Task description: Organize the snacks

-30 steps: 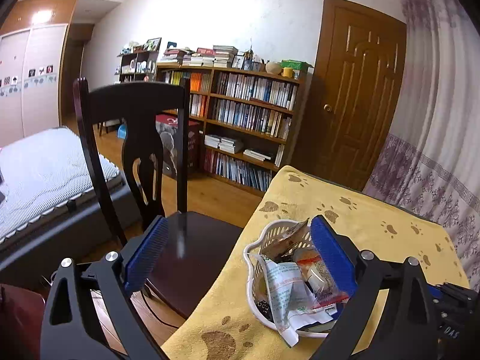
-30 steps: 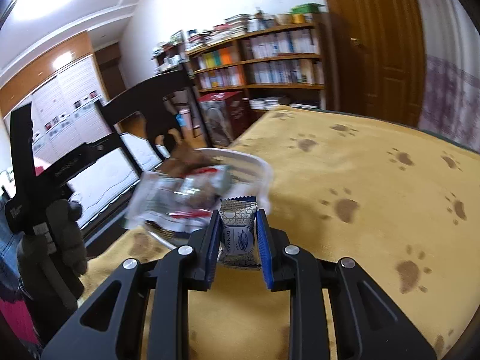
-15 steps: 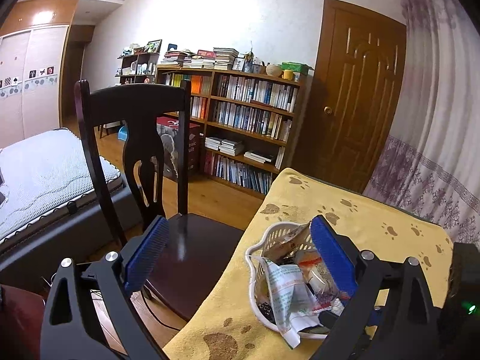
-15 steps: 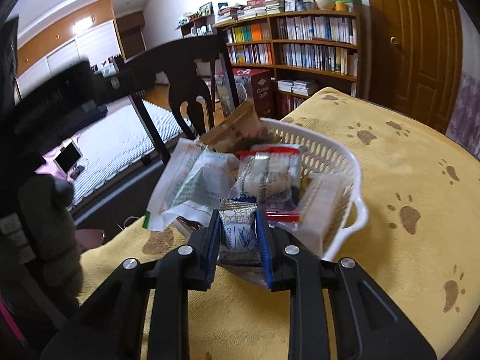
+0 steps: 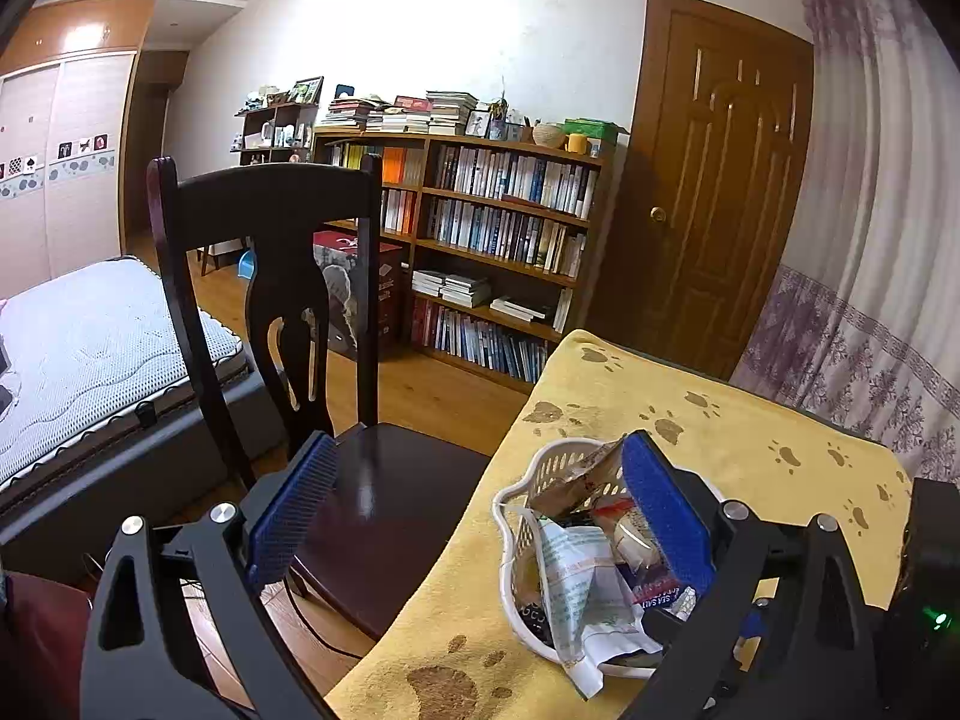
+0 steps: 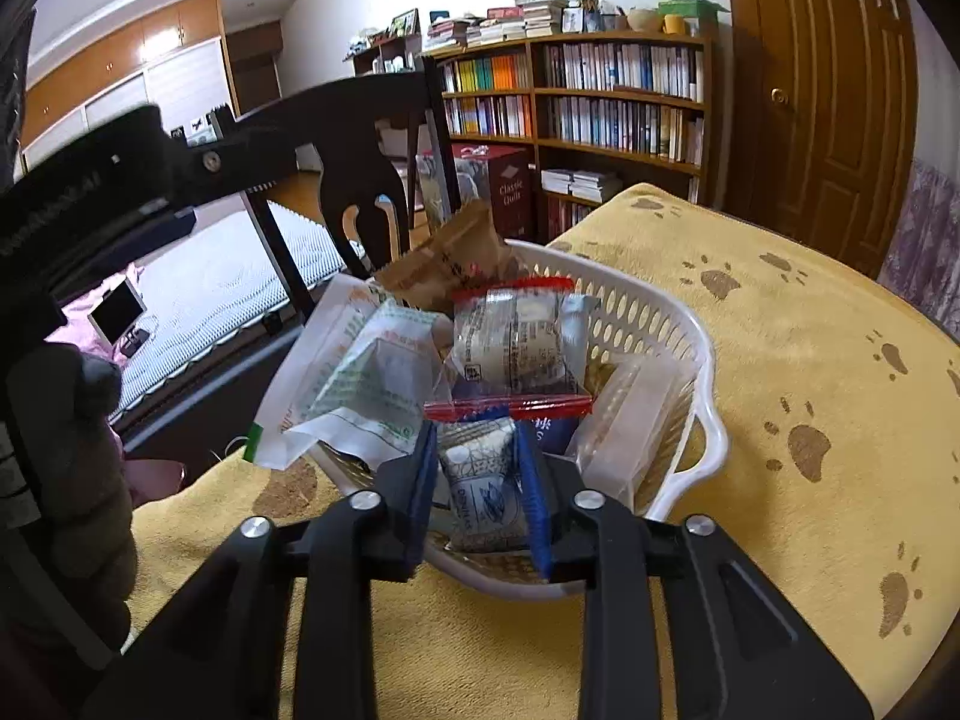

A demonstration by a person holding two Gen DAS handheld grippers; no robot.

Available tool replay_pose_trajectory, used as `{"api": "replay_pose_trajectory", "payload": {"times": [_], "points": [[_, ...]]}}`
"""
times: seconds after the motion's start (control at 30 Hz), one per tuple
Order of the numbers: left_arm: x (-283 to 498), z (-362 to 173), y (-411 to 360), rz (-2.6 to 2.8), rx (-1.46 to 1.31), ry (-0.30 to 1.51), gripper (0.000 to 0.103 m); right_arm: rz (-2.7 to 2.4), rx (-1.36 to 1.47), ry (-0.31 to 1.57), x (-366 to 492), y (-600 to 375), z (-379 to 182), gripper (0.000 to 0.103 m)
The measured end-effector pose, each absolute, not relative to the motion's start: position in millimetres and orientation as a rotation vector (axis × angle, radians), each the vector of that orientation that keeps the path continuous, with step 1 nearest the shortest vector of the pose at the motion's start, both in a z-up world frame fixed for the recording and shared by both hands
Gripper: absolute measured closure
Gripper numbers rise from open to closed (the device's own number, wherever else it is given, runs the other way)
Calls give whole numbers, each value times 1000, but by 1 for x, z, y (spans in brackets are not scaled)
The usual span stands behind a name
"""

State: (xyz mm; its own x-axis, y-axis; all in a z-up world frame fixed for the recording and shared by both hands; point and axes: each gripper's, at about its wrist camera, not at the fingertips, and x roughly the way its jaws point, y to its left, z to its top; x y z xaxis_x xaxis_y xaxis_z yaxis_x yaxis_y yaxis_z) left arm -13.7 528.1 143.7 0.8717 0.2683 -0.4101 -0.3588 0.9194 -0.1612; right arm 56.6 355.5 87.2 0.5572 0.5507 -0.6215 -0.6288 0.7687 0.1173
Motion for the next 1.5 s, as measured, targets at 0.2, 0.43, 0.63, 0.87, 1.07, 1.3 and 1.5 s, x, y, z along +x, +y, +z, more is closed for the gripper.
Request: {"api": "replay_pose_trajectory", "payload": {"times": [0.2,0.43,0.63,0.87,1.07,1.3,1.5], "points": [[-14,144,527,331,-233,391,5,711,-87,675,54,342,93,72],[-15,145,525,332,-228,389,5,677,-39,666,50,321,95,53],[-14,146,515,350,-177,395,5,640,-10,669,47,301,95,44],[-14,149,503,361,-126,397,3,575,8,678,47,288,97,23],[-15,153,492,357,-96,396,3,542,-19,656,38,285,101,12],[-19,157,482,364,-52,391,3,503,-22,627,29,279,108,6],[-24,157,472,375,-5,400,3,499,-26,609,23,278,113,5]]}}
